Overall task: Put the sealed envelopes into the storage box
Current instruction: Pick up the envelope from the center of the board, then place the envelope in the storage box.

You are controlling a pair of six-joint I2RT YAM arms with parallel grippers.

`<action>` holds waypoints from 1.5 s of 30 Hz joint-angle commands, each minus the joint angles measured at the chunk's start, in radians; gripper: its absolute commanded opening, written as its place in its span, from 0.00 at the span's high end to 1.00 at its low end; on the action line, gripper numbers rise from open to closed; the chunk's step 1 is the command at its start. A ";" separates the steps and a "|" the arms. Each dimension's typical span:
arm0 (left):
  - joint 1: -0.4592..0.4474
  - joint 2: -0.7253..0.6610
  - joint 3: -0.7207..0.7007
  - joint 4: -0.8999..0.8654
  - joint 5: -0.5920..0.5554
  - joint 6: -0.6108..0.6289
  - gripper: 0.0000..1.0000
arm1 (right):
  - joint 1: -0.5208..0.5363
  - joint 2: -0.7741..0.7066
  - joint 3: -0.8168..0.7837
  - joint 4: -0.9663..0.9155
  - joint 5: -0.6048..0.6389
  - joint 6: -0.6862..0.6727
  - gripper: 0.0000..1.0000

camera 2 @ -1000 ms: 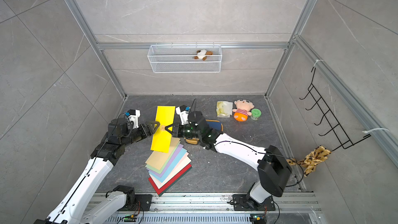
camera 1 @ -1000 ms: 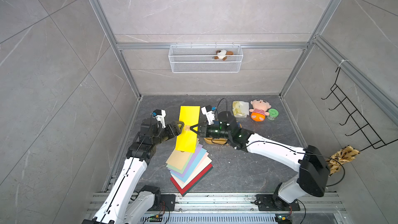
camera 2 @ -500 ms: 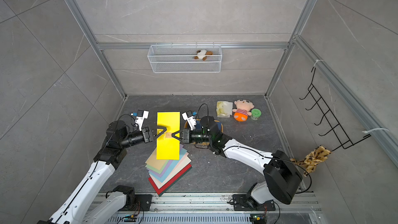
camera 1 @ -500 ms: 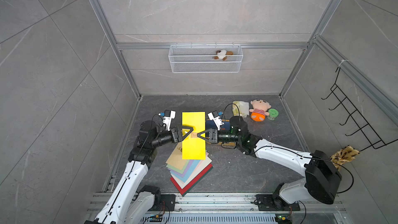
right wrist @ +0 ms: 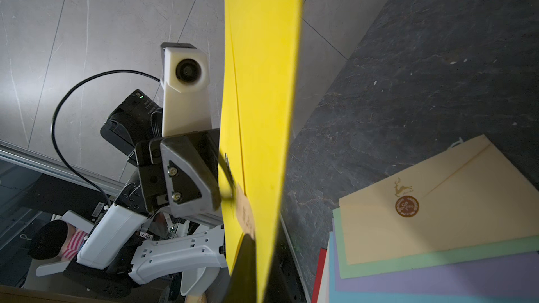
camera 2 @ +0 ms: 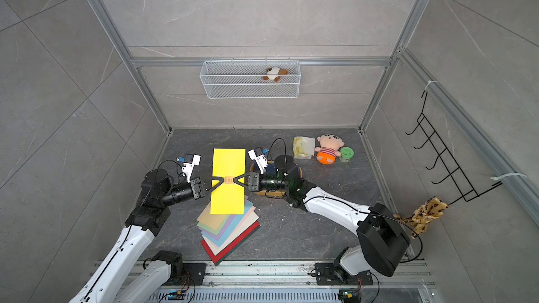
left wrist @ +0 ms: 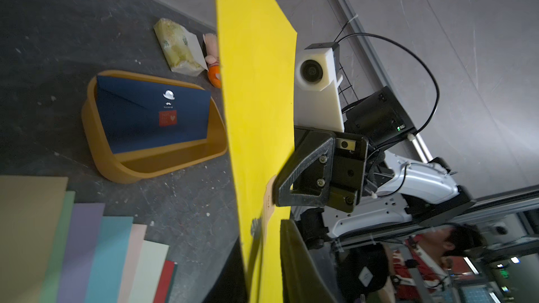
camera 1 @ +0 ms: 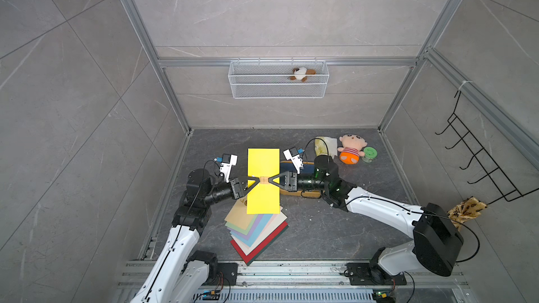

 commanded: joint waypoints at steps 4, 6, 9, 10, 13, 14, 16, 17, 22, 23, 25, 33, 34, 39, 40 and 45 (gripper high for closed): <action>-0.002 0.029 0.085 -0.054 -0.039 0.081 1.00 | -0.014 -0.059 0.013 -0.103 0.036 -0.067 0.75; -0.002 0.060 0.146 -0.151 -0.122 0.166 1.00 | -0.032 -0.090 0.015 -0.209 0.107 -0.111 0.57; -0.003 0.123 0.236 -0.265 -0.243 0.282 1.00 | -0.072 -0.168 0.002 -0.398 0.244 -0.228 0.49; -0.006 0.142 0.253 -0.271 -0.264 0.312 1.00 | -0.085 -0.194 -0.004 -0.466 0.306 -0.264 0.47; -0.051 0.218 0.329 -0.333 -0.385 0.493 1.00 | -0.125 -0.256 -0.027 -0.624 0.441 -0.364 0.47; -0.090 0.258 0.375 -0.383 -0.434 0.601 1.00 | -0.142 -0.275 -0.039 -0.667 0.472 -0.386 0.47; -0.191 0.344 0.472 -0.494 -0.577 0.791 1.00 | -0.168 -0.309 -0.066 -0.730 0.529 -0.413 0.48; -0.249 0.398 0.523 -0.546 -0.668 0.881 1.00 | -0.181 -0.328 -0.082 -0.762 0.561 -0.422 0.48; -0.353 0.681 0.817 -0.796 -0.737 1.228 1.00 | -0.237 -0.433 -0.184 -0.808 0.612 -0.433 0.48; -0.356 0.729 0.877 -0.815 -0.738 1.243 1.00 | -0.246 -0.450 -0.199 -0.812 0.614 -0.432 0.49; -0.380 0.842 1.014 -0.877 -0.736 1.312 1.00 | -0.261 -0.479 -0.226 -0.830 0.619 -0.429 0.48; -0.492 1.285 1.570 -1.111 -0.822 1.464 1.00 | -0.289 -0.566 -0.240 -0.932 0.687 -0.438 0.49; -0.501 1.309 1.600 -1.113 -0.819 1.475 1.00 | -0.292 -0.577 -0.236 -0.947 0.704 -0.438 0.49; -0.546 1.423 1.697 -1.136 -0.821 1.524 1.00 | -0.309 -0.631 -0.224 -1.018 0.809 -0.431 0.50; -0.553 1.439 1.700 -1.135 -0.821 1.539 1.00 | -0.311 -0.637 -0.222 -1.025 0.813 -0.437 0.50; -0.582 1.479 1.703 -1.143 -0.811 1.596 1.00 | -0.319 -0.631 -0.208 -1.054 0.816 -0.452 0.50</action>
